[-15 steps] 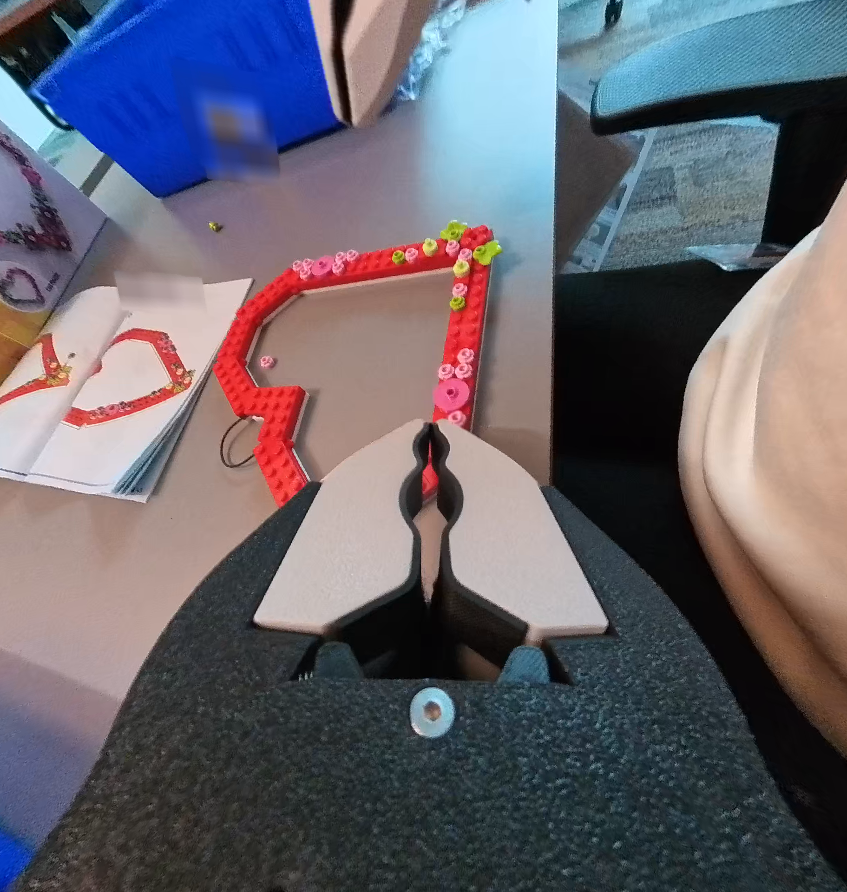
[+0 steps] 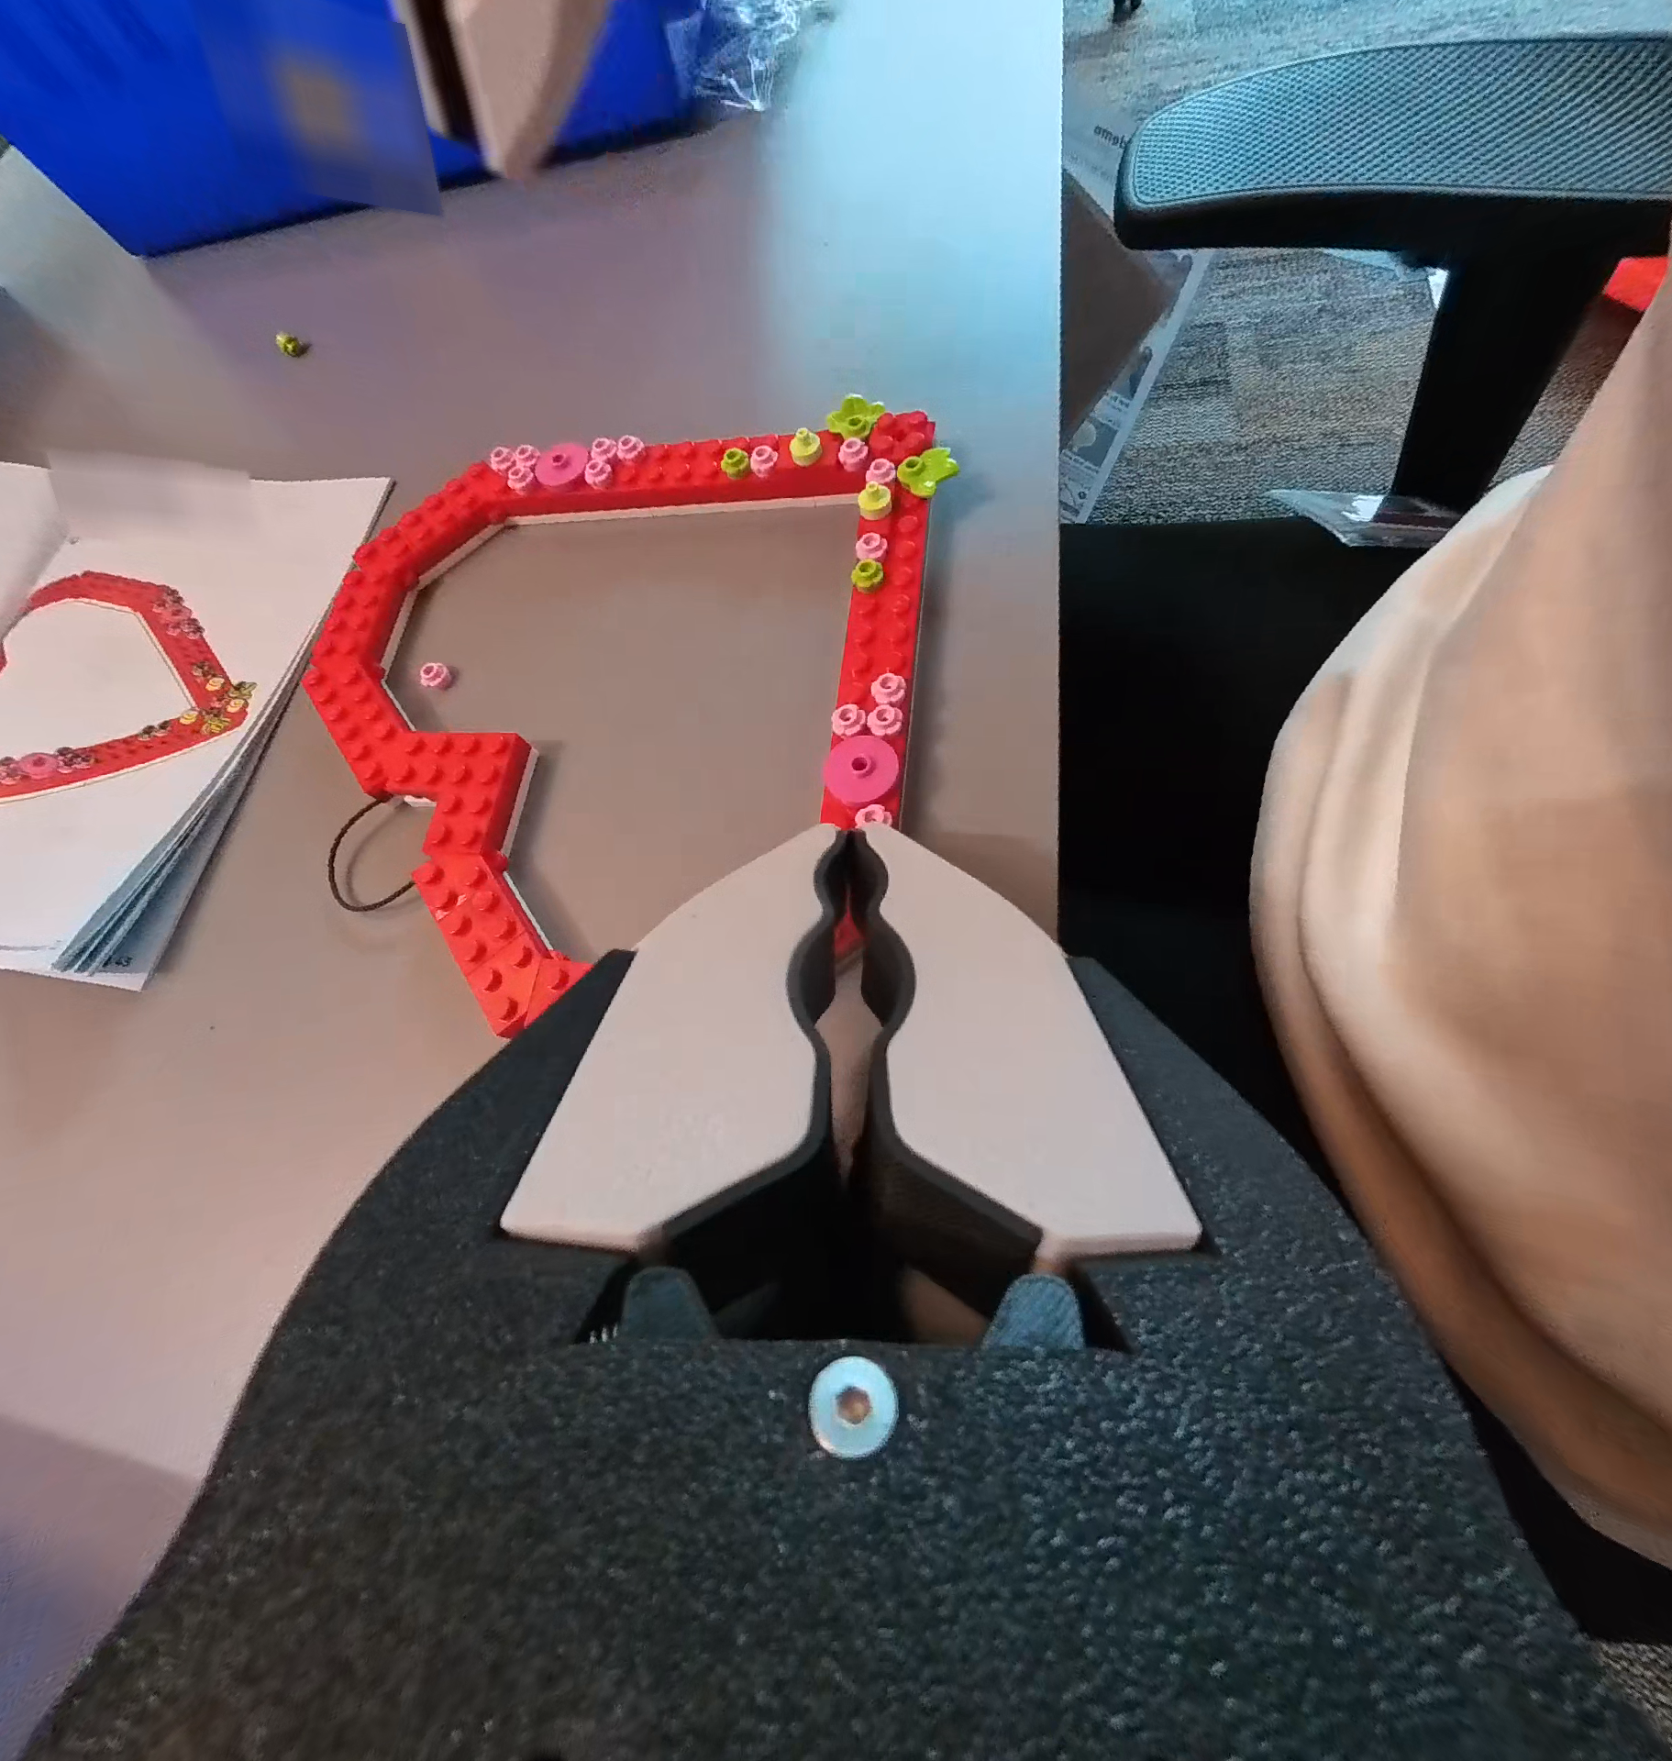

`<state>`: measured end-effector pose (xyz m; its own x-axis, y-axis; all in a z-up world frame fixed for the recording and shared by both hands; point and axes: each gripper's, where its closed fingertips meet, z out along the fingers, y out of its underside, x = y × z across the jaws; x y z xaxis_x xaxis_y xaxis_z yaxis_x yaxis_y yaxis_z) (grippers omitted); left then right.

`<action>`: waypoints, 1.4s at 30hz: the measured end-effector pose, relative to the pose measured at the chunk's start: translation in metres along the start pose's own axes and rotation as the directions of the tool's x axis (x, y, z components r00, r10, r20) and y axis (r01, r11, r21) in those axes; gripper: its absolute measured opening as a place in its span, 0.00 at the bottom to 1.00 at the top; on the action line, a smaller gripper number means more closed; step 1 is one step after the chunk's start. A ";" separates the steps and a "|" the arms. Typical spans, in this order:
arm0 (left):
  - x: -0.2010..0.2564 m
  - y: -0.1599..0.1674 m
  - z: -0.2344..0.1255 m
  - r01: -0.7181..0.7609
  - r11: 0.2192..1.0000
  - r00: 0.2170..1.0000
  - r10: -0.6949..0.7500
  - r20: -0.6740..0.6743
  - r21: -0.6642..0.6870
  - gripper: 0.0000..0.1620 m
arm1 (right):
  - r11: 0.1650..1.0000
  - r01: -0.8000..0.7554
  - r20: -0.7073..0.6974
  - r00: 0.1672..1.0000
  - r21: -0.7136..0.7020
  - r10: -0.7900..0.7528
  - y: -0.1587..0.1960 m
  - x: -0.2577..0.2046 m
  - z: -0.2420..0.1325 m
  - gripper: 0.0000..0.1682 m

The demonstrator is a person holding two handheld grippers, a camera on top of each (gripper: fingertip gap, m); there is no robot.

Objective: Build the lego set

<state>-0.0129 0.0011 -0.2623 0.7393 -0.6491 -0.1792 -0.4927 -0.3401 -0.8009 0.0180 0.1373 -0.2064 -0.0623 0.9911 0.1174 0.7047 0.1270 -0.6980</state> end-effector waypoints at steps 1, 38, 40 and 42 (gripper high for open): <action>0.000 0.000 0.000 -0.001 1.000 1.000 0.001 0.002 0.000 0.00 | 0.999 -0.041 -0.035 0.999 -0.024 0.040 -0.003 0.017 0.003 0.11; -0.089 -0.031 -0.108 0.003 0.766 0.833 -0.358 0.422 0.643 0.06 | 0.908 0.387 0.409 0.864 -0.162 -0.295 -0.009 -0.016 0.099 0.07; -0.084 -0.029 -0.109 0.031 0.776 0.850 -0.352 0.392 0.630 0.06 | 0.888 0.424 0.413 0.852 -0.179 -0.323 -0.009 -0.015 0.098 0.07; -0.080 -0.025 -0.103 0.079 0.816 0.877 -0.330 0.350 0.572 0.06 | 0.875 0.447 0.429 0.838 -0.188 -0.336 -0.010 -0.016 0.099 0.07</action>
<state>-0.1075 -0.0084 -0.1695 0.9713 -0.2189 -0.0926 -0.0813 0.0602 -0.9949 -0.0579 0.1241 -0.2710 -0.5924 0.8051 0.0294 0.7213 0.5463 -0.4257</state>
